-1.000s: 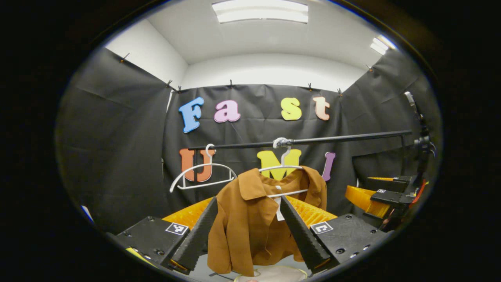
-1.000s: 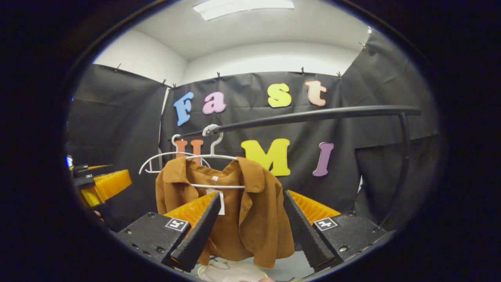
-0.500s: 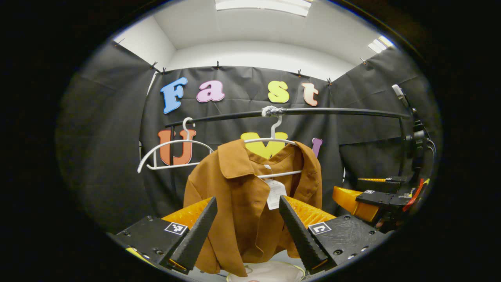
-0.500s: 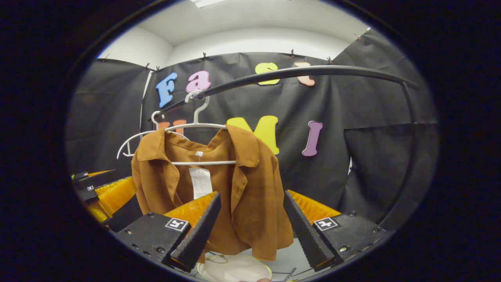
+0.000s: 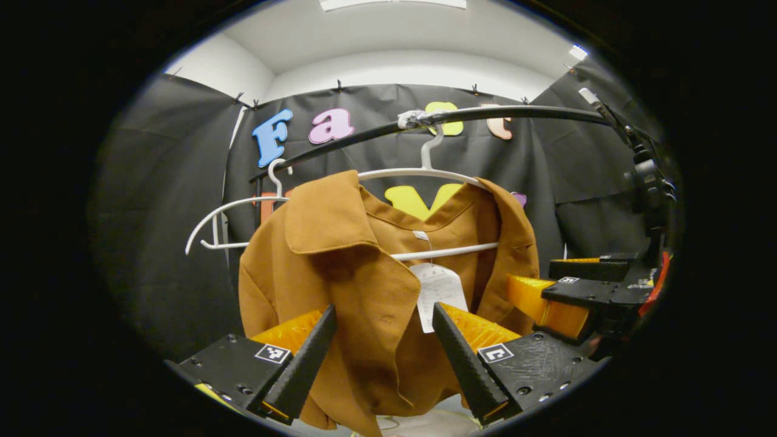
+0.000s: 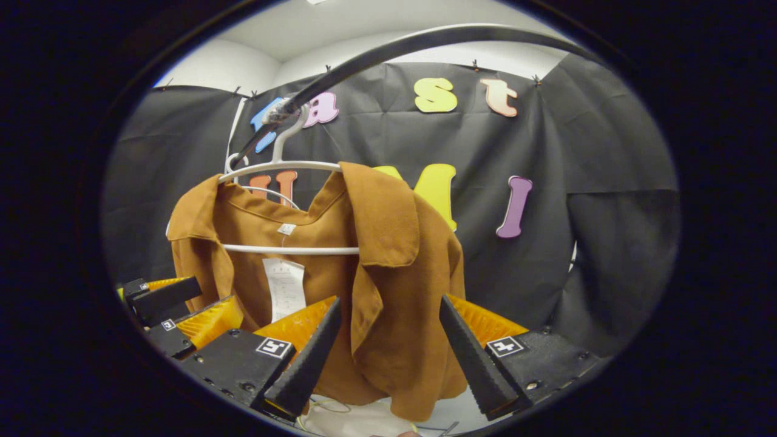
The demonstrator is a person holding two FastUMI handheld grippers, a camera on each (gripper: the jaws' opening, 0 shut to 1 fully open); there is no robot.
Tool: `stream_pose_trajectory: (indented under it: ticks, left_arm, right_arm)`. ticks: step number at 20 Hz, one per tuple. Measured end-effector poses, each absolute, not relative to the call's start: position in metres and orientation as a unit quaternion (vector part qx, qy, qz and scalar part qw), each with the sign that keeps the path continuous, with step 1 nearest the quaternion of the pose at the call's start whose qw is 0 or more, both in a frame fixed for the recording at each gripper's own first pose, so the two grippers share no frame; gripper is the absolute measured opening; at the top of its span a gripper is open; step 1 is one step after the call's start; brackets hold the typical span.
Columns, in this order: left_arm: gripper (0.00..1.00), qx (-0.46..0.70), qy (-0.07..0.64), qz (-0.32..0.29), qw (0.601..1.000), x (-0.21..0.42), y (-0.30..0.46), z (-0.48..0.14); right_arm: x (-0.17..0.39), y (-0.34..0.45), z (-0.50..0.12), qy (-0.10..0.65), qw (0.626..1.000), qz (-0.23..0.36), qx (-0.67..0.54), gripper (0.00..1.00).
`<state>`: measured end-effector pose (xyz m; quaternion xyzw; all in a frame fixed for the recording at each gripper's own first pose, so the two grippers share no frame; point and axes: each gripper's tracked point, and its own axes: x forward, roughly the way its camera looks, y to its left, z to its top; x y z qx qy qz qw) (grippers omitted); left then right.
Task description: Grasp the clothes on the hanger with both hands and then place them into the laundry hamper below.
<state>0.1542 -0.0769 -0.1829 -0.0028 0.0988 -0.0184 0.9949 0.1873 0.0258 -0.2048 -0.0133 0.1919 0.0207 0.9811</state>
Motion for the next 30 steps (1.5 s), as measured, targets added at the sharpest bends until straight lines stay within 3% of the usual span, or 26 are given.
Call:
stream_pose_trajectory:
  ticks: [10,15,16,18,22,23,24,27,30]
  left_arm:
    - [0.99,-0.006,0.098,0.09,0.991,0.206,-0.053,-0.19]
    - [0.92,0.01,0.099,0.115,0.988,0.217,-0.046,-0.194]
    - [0.85,0.009,0.102,0.12,0.988,0.219,-0.045,-0.195]
    - [0.59,0.002,0.11,0.124,0.986,0.216,-0.042,-0.195]
    - [0.07,-0.018,0.123,0.128,0.984,0.21,-0.034,-0.199]
    - [0.02,-0.017,0.124,0.125,0.984,0.207,-0.034,-0.197]
    - [0.1,-0.018,0.123,0.122,0.985,0.204,-0.032,-0.195]
    - [0.05,-0.049,0.114,0.099,0.987,0.195,-0.037,-0.185]
    - [0.09,-0.069,0.106,0.075,0.989,0.188,-0.04,-0.175]
  right_arm:
    - [0.243,0.03,-0.218,0.186,0.98,0.056,-0.04,1.0]
    - [0.251,0.027,-0.216,0.181,0.981,0.045,-0.062,0.95]
    - [0.25,0.025,-0.216,0.179,0.981,0.042,-0.064,0.95]
    - [0.248,0.018,-0.217,0.18,0.981,0.033,-0.066,0.88]
    - [0.246,0.01,-0.214,0.176,0.982,0.025,-0.06,0.59]
    - [0.246,0.007,-0.213,0.173,0.983,0.02,-0.057,0.48]
    - [0.245,0.004,-0.211,0.169,0.984,0.015,-0.053,0.44]
    - [0.239,-0.004,-0.212,0.163,0.986,0.0,-0.034,0.23]
    - [0.229,-0.008,-0.217,0.163,0.987,-0.006,-0.009,0.15]
